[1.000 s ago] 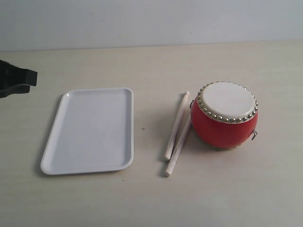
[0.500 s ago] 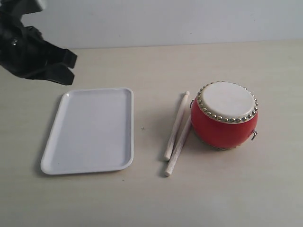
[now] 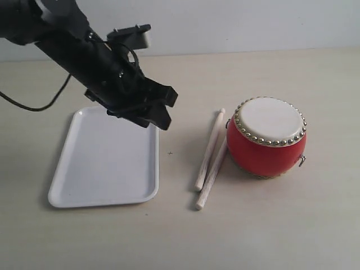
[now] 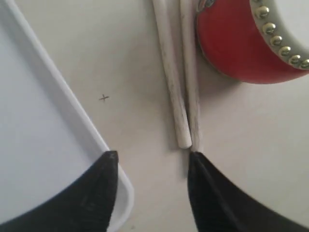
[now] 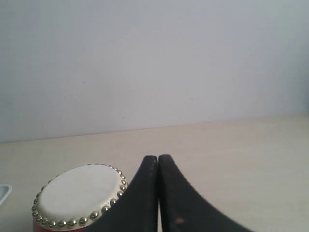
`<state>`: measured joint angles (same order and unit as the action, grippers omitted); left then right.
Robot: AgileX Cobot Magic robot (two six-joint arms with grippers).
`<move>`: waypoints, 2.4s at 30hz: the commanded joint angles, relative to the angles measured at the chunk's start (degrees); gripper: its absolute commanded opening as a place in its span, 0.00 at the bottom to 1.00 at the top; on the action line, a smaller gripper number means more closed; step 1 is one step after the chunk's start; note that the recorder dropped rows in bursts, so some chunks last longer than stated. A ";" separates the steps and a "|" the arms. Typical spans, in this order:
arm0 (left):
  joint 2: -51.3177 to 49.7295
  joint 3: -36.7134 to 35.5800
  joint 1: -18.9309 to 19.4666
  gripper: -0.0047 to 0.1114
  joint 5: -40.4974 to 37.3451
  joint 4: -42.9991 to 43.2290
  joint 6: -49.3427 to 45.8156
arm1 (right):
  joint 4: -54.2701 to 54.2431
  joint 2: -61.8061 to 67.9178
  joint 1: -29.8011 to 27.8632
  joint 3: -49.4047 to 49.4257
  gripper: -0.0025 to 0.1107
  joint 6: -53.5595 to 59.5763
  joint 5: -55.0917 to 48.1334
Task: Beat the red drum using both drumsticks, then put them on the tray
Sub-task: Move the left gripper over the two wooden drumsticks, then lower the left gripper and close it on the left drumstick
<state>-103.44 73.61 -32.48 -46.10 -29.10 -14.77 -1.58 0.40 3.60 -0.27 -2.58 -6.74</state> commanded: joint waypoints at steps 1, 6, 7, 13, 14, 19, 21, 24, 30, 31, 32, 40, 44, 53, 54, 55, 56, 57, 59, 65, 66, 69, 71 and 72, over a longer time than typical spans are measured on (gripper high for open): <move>-3.02 0.40 -0.80 0.50 0.98 -5.44 -6.26 | -0.04 -0.40 -0.29 0.27 0.02 0.37 0.51; -4.37 0.82 -0.91 0.50 2.20 -7.06 -0.24 | -0.04 -0.40 -0.29 0.27 0.02 0.37 0.51; -4.50 1.13 -0.91 0.50 2.87 -6.68 1.61 | -0.04 -0.40 -0.29 0.27 0.02 0.37 0.51; -7.34 9.21 -5.02 0.50 -1.32 12.24 16.52 | 0.10 -0.40 -0.29 0.27 0.02 0.37 0.51; -8.35 10.67 -5.71 0.50 -2.44 15.22 19.04 | 0.10 -0.40 -0.29 0.27 0.02 0.37 0.51; -13.87 18.17 -8.25 0.50 -6.88 16.65 22.91 | 0.10 -0.40 -0.29 0.27 0.02 0.37 0.51; -16.03 20.63 -8.85 0.50 -8.38 16.77 23.22 | 0.10 -0.40 -0.29 0.27 0.02 0.37 0.51; -19.50 23.14 -9.40 0.50 -10.70 17.90 25.74 | 0.10 -0.40 -0.29 0.27 0.02 0.37 0.51; -23.04 25.13 -11.20 0.50 -12.13 18.19 26.72 | 0.00 -0.40 -0.29 0.27 0.02 0.37 0.51; -23.29 25.44 -11.54 0.50 -12.11 18.19 26.82 | 0.00 -0.40 -0.29 0.27 0.02 0.37 0.51; -23.44 25.78 -12.06 0.50 -12.01 18.44 26.82 | 0.00 -0.40 -0.29 0.27 0.02 0.37 0.51; -25.13 27.91 -12.64 0.50 -12.74 20.95 28.11 | 0.00 -0.40 -0.29 0.27 0.02 0.37 0.38; -25.26 27.91 -12.72 0.50 -12.95 22.04 28.56 | 0.00 -0.40 -0.29 0.27 0.02 0.37 0.38; -26.72 28.05 -13.12 0.50 -13.74 22.73 29.85 | 0.00 -0.40 -0.29 0.27 0.02 0.37 0.38; -26.99 28.05 -13.21 0.50 -13.74 22.88 29.85 | 0.00 -0.40 -0.29 0.27 0.02 0.37 0.38; -27.35 28.75 -13.50 0.50 -13.92 22.88 29.85 | 0.00 -0.40 -0.29 0.27 0.02 0.37 0.38; -27.66 29.12 -13.61 0.50 -13.93 22.92 29.85 | 0.00 -0.40 -0.29 0.27 0.02 0.37 0.38; -28.43 30.63 -13.75 0.50 -14.46 22.92 29.85 | 0.00 -0.40 -0.29 0.27 0.02 0.37 0.38; -29.59 32.54 -13.75 0.50 -15.59 22.92 29.85 | 0.00 -0.40 -0.29 0.27 0.02 0.37 0.38; -31.29 32.97 -13.75 0.50 -16.70 24.03 30.19 | 0.00 -0.40 -0.29 0.27 0.02 0.37 0.38; -31.43 32.97 -13.75 0.50 -16.81 24.03 30.18 | 0.00 -0.40 -0.29 0.27 0.02 0.37 0.38; -31.43 32.97 -13.75 0.50 -16.95 24.03 30.22 | 0.00 -0.40 -0.29 0.27 0.02 0.37 0.38; -31.43 32.97 -13.75 0.50 -17.33 24.03 30.22 | 0.00 -0.40 -0.29 0.27 0.02 0.37 0.38; -31.43 32.97 -13.75 0.50 -17.54 24.03 30.22 | 0.00 -0.40 -0.29 0.27 0.02 0.37 0.38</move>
<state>-134.64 106.06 -46.15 -62.66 -5.57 15.19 -1.58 0.40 3.60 -0.27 -2.58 -6.74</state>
